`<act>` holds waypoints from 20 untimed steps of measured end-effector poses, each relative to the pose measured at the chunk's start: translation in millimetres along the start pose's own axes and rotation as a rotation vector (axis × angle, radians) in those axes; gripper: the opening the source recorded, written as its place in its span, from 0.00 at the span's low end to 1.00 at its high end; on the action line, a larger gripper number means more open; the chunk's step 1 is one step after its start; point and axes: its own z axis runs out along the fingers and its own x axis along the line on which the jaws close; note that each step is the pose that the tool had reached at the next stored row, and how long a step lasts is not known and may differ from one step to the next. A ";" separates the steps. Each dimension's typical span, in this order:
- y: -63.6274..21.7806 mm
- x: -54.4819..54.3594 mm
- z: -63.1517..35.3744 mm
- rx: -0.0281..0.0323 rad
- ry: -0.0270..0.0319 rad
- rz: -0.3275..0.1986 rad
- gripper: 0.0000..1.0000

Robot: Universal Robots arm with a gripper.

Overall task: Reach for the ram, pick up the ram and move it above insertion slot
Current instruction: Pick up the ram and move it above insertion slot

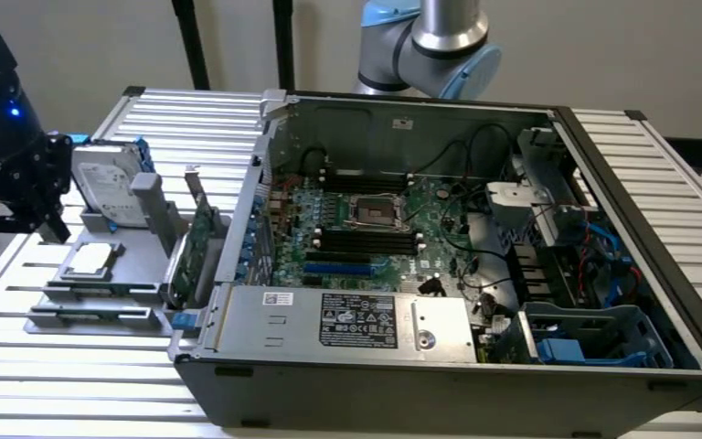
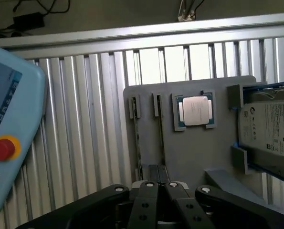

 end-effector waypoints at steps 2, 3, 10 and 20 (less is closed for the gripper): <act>0.1 0.4 0.3 0.0019 0.0006 -0.024 0.11; 0.0 0.9 0.2 0.0019 0.0007 -0.026 0.11; -0.3 3.4 0.7 0.0018 0.0001 -0.027 0.30; -1.2 7.4 17.5 0.0020 0.0001 -0.027 0.36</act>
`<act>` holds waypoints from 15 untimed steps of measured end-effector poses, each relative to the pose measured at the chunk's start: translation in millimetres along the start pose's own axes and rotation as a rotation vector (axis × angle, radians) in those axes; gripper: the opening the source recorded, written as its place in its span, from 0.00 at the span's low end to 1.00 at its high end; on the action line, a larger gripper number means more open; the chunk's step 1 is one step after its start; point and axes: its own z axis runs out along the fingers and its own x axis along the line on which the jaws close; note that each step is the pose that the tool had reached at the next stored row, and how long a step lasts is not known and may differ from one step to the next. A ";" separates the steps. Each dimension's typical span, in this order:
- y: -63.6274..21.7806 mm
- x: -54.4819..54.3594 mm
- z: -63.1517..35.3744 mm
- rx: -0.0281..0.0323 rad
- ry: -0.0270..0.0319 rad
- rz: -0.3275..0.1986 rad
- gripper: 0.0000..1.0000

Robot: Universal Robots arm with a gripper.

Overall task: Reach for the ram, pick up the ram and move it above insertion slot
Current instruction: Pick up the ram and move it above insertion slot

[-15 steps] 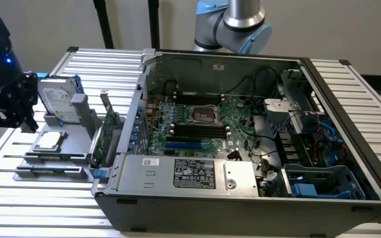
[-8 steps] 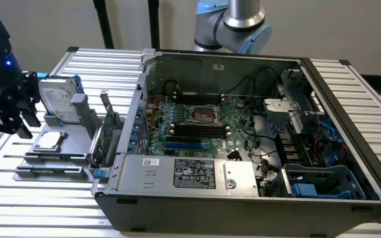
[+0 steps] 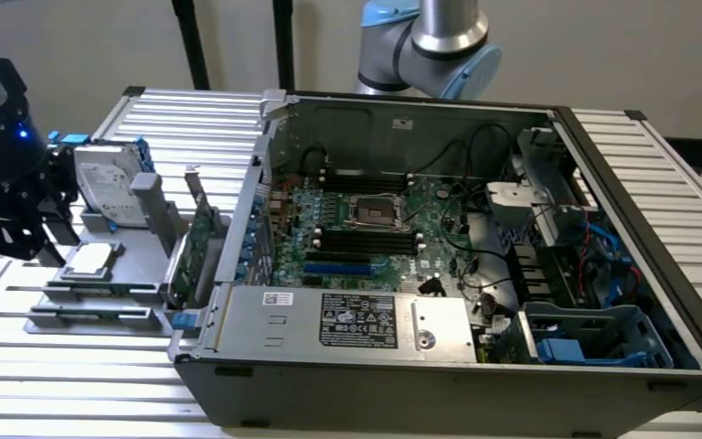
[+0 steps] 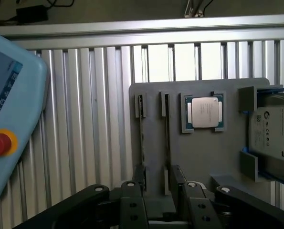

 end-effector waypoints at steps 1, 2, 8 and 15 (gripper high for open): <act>-0.1 0.5 1.8 0.0000 0.0000 0.000 0.36; -0.2 1.0 3.6 0.0000 -0.0001 0.000 0.36; -0.6 3.5 14.4 -0.0001 0.0000 0.000 0.36; -1.2 5.0 27.2 0.0000 0.0000 0.000 0.36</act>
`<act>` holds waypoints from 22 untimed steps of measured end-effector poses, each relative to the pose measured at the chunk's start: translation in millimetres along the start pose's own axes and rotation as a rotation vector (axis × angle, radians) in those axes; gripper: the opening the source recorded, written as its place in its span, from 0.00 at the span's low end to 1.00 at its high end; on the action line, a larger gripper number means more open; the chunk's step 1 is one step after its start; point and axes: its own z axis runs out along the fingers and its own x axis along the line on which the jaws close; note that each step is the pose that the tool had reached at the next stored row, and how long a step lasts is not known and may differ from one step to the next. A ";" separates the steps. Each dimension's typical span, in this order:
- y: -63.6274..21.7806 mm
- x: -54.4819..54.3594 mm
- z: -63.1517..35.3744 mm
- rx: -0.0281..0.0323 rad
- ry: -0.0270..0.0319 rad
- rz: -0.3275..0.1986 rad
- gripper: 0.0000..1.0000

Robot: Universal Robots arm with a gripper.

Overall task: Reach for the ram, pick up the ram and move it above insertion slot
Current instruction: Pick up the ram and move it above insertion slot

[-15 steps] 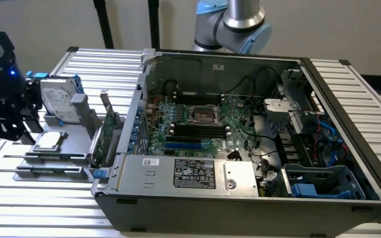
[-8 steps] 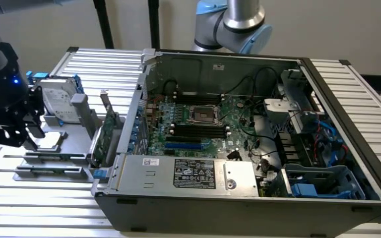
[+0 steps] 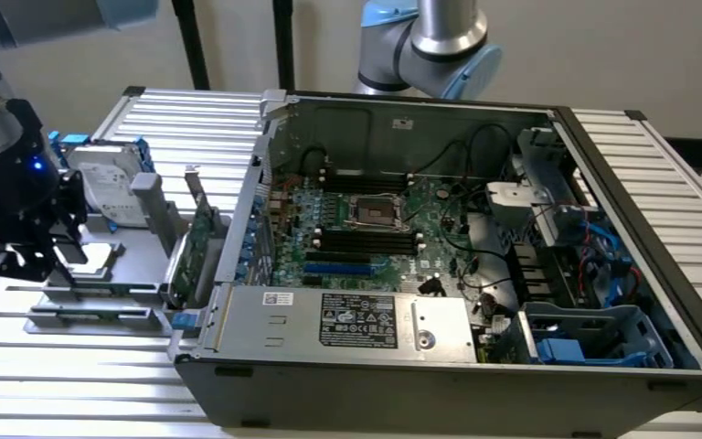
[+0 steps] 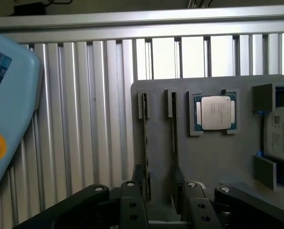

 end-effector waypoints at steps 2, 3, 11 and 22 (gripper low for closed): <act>-0.1 0.4 3.7 -0.0001 0.0000 0.000 0.36; -0.2 0.6 5.4 -0.0002 0.0001 0.000 0.36; -0.8 1.5 20.0 -0.0002 0.0003 -0.006 0.36; -1.8 7.6 40.0 0.0000 0.0003 -0.009 0.36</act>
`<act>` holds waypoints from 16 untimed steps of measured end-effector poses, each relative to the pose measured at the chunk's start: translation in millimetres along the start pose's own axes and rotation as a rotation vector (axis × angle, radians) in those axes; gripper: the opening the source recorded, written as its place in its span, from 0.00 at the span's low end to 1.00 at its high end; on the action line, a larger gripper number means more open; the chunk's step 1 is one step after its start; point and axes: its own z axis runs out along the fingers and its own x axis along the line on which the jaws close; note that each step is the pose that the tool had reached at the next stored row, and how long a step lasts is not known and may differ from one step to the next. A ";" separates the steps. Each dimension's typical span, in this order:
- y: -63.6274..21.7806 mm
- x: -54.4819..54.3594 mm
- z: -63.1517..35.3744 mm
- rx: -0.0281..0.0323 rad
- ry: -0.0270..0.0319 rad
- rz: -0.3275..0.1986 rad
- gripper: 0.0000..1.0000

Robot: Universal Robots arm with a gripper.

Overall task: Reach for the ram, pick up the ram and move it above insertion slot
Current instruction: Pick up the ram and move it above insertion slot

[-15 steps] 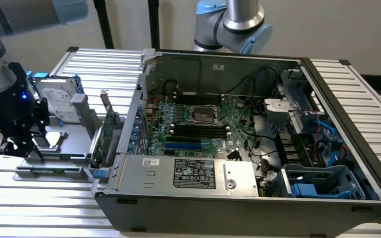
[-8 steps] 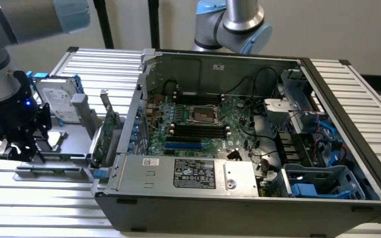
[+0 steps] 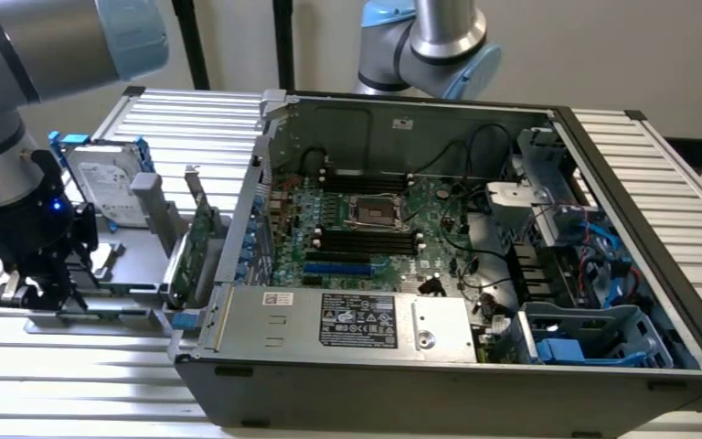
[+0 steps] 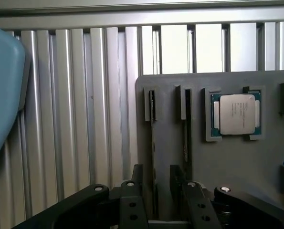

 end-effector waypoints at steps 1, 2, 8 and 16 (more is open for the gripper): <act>-0.1 0.6 1.8 -0.0001 0.0001 0.000 0.36; -0.2 1.1 3.5 0.0000 0.0000 -0.001 0.36; -0.6 3.0 14.4 0.0000 0.0001 -0.004 0.36; -0.9 3.1 21.7 0.0027 0.0008 -0.026 0.36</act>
